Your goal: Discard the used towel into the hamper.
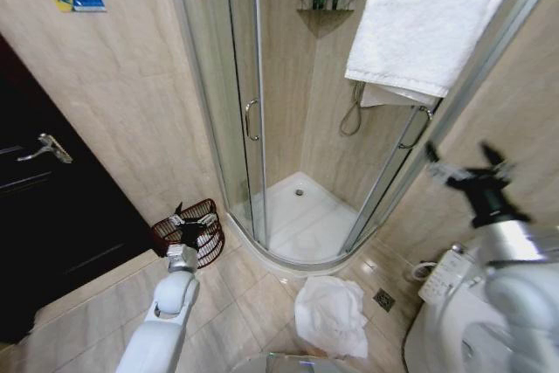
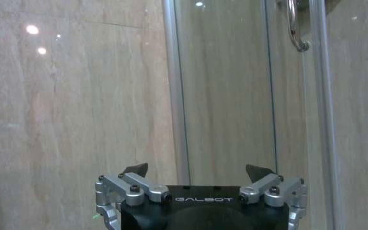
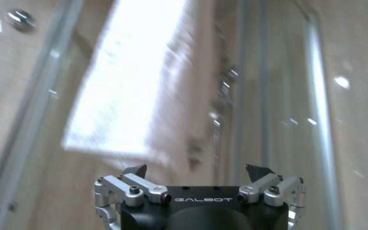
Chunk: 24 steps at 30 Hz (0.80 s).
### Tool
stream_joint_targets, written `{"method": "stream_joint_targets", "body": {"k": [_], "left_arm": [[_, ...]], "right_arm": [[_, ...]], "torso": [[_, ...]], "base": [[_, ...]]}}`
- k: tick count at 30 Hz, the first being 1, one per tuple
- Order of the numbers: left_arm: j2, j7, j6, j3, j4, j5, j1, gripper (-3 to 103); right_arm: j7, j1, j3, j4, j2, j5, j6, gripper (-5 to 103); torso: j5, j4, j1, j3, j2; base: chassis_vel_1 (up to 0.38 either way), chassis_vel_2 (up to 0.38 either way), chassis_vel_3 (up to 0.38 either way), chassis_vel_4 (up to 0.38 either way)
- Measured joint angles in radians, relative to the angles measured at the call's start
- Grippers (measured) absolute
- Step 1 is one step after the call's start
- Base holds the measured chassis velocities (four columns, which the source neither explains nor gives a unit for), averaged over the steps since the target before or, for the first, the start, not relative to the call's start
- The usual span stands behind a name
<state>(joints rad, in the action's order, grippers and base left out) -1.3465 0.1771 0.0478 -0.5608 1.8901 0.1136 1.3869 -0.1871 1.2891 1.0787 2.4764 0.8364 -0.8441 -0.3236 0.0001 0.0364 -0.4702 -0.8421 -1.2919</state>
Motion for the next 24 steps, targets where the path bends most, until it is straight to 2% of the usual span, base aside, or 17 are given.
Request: {"method": "stream_joint_targets", "body": {"k": [3, 4, 6, 7, 10, 11, 12, 14, 15, 18, 19, 22, 23, 24], "left_arm": [[0.006, -0.001, 0.001, 0.004, 0.000, -0.015, -0.003, 100], [0.006, -0.001, 0.001, 0.004, 0.000, -0.015, -0.003, 100], [0.007, -0.002, 0.001, 0.001, 0.007, -0.019, -0.003, 100], [0.007, -0.002, 0.001, 0.001, 0.007, -0.019, -0.003, 100], [0.004, -0.002, 0.001, -0.005, 0.014, -0.021, 0.001, 100], [0.002, -0.001, 0.001, -0.005, 0.014, -0.024, 0.003, 100], [0.002, -0.001, 0.001, -0.005, 0.014, -0.024, 0.003, 100], [-0.002, 0.000, 0.003, -0.006, 0.014, -0.031, 0.006, 100], [-0.002, 0.000, 0.003, -0.006, 0.014, -0.031, 0.006, 100], [-0.012, 0.004, 0.003, -0.009, 0.028, -0.035, 0.011, 100], [-0.012, 0.004, 0.003, -0.009, 0.028, -0.035, 0.011, 100], [-0.017, 0.017, 0.002, -0.014, 0.041, -0.036, 0.015, 100], [-0.017, 0.017, 0.002, -0.014, 0.041, -0.036, 0.015, 100], [-0.019, 0.026, 0.002, -0.019, 0.045, -0.036, 0.015, 100]], "right_arm": [[-0.008, -0.097, -0.015, -0.019, -0.116, -0.065, -0.002, 100], [-0.008, -0.097, -0.015, -0.019, -0.116, -0.065, -0.002, 100], [-0.041, -0.182, -0.020, -0.027, -0.189, -0.152, -0.020, 100], [-0.041, -0.182, -0.020, -0.027, -0.189, -0.152, -0.020, 100], [-0.082, -0.295, -0.055, -0.071, -0.291, -0.258, -0.030, 100], [-0.082, -0.352, -0.075, -0.100, -0.335, -0.296, -0.033, 100], [-0.082, -0.352, -0.075, -0.100, -0.335, -0.296, -0.033, 100], [-0.063, -0.472, -0.116, -0.167, -0.404, -0.375, -0.040, 100], [-0.063, -0.472, -0.116, -0.167, -0.404, -0.375, -0.040, 100], [-0.026, -0.624, -0.189, -0.261, -0.468, -0.499, -0.062, 100], [-0.026, -0.624, -0.189, -0.261, -0.468, -0.499, -0.062, 100], [-0.019, -0.752, -0.320, -0.319, -0.491, -0.566, -0.070, 100], [-0.019, -0.752, -0.320, -0.319, -0.491, -0.566, -0.070, 100], [-0.021, -0.827, -0.395, -0.343, -0.492, -0.581, -0.072, 100]], "torso": [[0.0004, -0.0001, 0.000, 0.001, 0.001], [0.0004, -0.0001, 0.000, 0.001, 0.001], [-0.0002, -0.0007, 0.001, 0.001, 0.002], [-0.0002, -0.0007, 0.001, 0.001, 0.002], [0.0002, -0.0004, 0.001, 0.002, 0.003], [0.0000, -0.0005, 0.001, 0.002, 0.003], [0.0000, -0.0005, 0.001, 0.002, 0.003], [-0.0003, -0.0004, 0.002, 0.002, 0.004], [-0.0003, -0.0004, 0.002, 0.002, 0.004], [0.0000, -0.0007, 0.002, 0.003, 0.005], [0.0000, -0.0007, 0.002, 0.003, 0.005], [0.0000, -0.0007, 0.002, 0.003, 0.005], [0.0000, -0.0007, 0.002, 0.003, 0.005], [0.0004, -0.0007, 0.002, 0.003, 0.005]], "base": [[0.000, 0.000, 0.000, 0.000], [0.000, 0.000, 0.000, 0.000], [0.000, 0.000, 0.000, 0.000], [0.000, 0.000, 0.000, 0.000], [0.000, 0.000, 0.000, 0.000], [0.000, 0.000, 0.000, 0.000], [0.000, 0.000, 0.000, 0.000], [0.000, 0.000, 0.000, 0.000], [0.000, 0.000, 0.000, 0.000], [0.000, 0.000, 0.000, 0.000], [0.000, 0.000, 0.000, 0.000], [0.000, 0.000, 0.000, 0.000], [0.000, 0.000, 0.000, 0.000], [0.000, 0.000, 0.000, 0.000]]}}
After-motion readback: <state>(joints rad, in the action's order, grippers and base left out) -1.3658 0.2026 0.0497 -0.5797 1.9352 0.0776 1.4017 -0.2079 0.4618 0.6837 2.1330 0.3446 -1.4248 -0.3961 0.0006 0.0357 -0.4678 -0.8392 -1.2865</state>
